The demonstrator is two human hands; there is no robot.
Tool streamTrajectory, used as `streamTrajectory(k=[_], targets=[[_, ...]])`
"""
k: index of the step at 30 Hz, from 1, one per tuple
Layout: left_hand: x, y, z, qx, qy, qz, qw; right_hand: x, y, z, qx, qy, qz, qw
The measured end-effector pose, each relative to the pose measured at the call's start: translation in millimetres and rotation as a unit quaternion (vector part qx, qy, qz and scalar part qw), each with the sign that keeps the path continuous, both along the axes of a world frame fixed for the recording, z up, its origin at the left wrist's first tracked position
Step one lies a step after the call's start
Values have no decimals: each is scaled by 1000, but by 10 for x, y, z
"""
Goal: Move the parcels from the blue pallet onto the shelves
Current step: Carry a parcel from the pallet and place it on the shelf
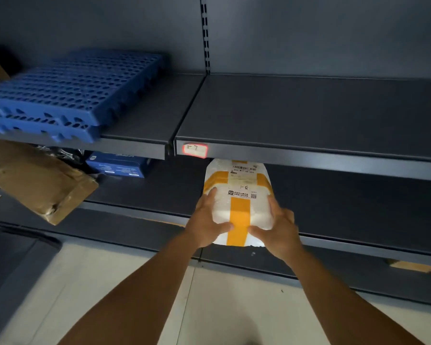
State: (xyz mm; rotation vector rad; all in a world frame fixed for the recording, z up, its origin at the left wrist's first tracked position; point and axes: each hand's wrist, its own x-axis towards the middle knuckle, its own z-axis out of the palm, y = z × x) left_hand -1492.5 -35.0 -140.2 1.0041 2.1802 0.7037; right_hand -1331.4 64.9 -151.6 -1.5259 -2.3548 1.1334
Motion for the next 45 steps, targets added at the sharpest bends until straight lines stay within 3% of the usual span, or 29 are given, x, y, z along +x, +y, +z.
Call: streamTrajectory(k=[11,23,30,35,45], targets=[[-699,604,-576,1,31,-23,999,-621,593,-650,24,28,-2,999],[-753,792,-515,-55,151,-68,985,-761,694,-603,38,-4,7,999],[-305,415,-151,-116,196,-111,967,-393,275,-192,75,-85,45,992],[215,36,378,-111,214,-172,955,104,-171,381,91,-142,73,983],[1542,-401,1499,-38,241,-289,926,1492,-997,1558,101,-190,-35,976]])
